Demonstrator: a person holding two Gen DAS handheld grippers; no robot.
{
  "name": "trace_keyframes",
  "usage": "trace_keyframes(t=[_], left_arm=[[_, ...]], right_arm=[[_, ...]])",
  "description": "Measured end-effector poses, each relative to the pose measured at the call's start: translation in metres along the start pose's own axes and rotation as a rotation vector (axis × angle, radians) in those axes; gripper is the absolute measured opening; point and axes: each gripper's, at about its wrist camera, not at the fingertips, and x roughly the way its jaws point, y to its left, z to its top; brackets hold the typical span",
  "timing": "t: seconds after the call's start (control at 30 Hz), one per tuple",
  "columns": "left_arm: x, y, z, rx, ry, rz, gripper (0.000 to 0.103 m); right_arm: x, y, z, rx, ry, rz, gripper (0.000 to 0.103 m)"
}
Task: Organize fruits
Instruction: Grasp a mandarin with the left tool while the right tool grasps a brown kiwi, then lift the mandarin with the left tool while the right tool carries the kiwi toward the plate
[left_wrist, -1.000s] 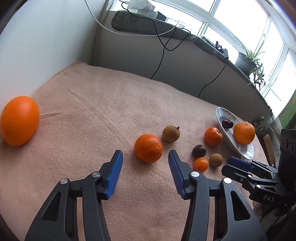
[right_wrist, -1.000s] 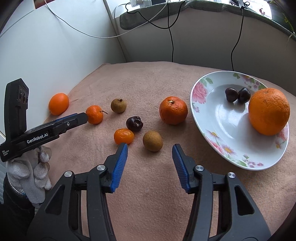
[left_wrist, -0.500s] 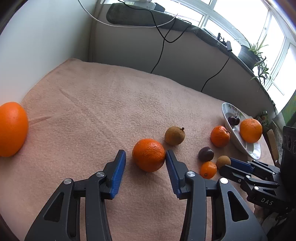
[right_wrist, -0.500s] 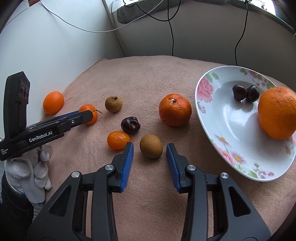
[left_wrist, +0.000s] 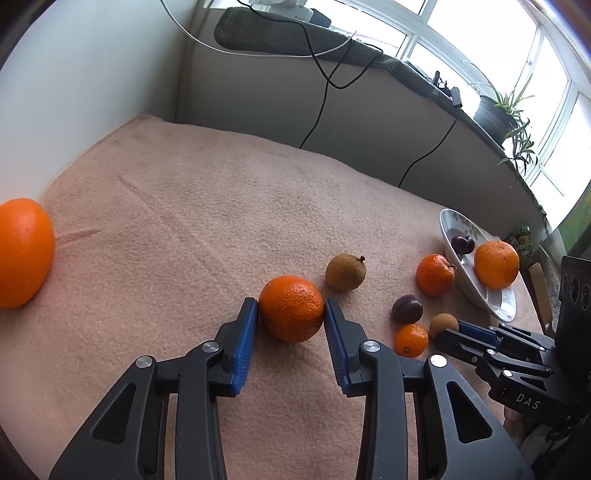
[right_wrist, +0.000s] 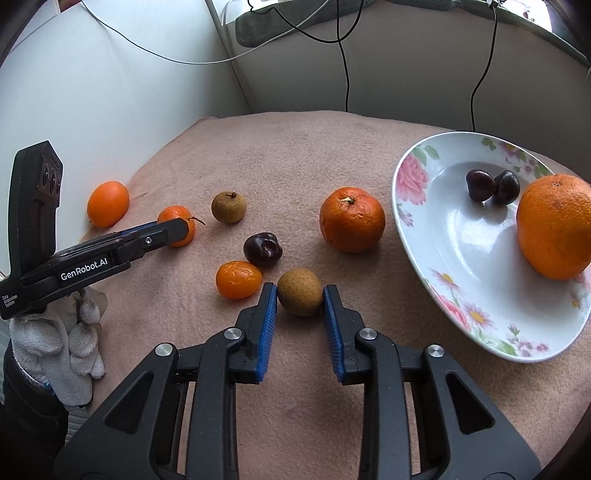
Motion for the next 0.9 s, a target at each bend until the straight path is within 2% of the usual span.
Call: trace_keyframes(t=[0.4, 0.9], left_arm=[[-0.016, -0.002, -0.001, -0.015, -0.03, -0.018, 0.035], [-0.03, -0.044, 0.003, 0.036, -0.065, -0.086, 0.035]], right_arm=[[-0.028, -0.003, -0.006, 0.014, -0.05, 0.011, 0.027], [-0.078, -0.026, -0.014, 0.053, -0.138, -0.022, 0.027]])
